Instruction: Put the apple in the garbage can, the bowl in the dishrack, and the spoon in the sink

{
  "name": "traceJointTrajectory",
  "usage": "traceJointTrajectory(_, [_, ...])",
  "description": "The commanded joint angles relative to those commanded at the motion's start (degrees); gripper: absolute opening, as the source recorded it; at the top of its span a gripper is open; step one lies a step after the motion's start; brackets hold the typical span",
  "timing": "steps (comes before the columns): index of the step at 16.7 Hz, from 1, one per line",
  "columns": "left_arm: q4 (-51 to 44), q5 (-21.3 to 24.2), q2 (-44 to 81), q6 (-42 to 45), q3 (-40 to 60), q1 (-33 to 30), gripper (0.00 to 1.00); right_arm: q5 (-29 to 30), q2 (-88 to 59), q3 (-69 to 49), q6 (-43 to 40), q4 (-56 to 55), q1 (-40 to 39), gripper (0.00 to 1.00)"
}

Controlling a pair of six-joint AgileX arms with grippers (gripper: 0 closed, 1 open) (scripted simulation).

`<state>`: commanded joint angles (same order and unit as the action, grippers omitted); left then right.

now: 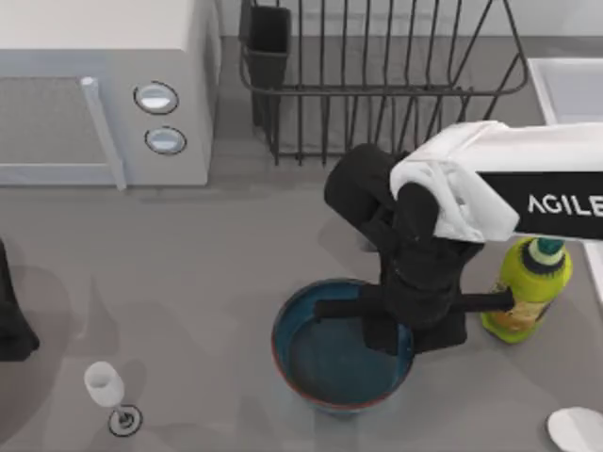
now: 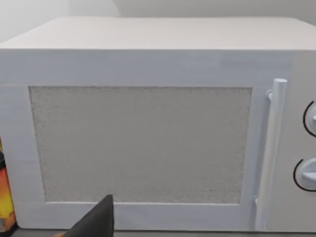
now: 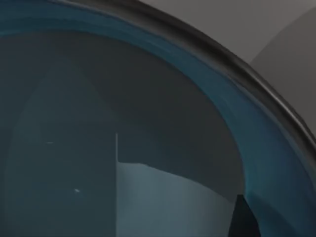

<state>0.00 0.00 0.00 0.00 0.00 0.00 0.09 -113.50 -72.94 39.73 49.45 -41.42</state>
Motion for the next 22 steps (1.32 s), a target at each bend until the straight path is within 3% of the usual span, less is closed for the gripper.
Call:
traceJointTrajectory(6, [0.00, 0.00, 0.00, 0.00, 0.00, 0.00, 1.00, -1.13, -0.31, -1.44, -0.39, -0.11, -0.58, 0.00])
traceJointTrajectory(13, [0.00, 0.00, 0.00, 0.00, 0.00, 0.00, 1.00, -5.27, 0.43, -13.32, -1.60, 4.83, -0.57, 0.00])
traceJointTrajectory(22, [0.00, 0.00, 0.00, 0.00, 0.00, 0.00, 1.00, -0.03, 6.09, -15.49, -0.20, 21.47, 0.05, 0.00])
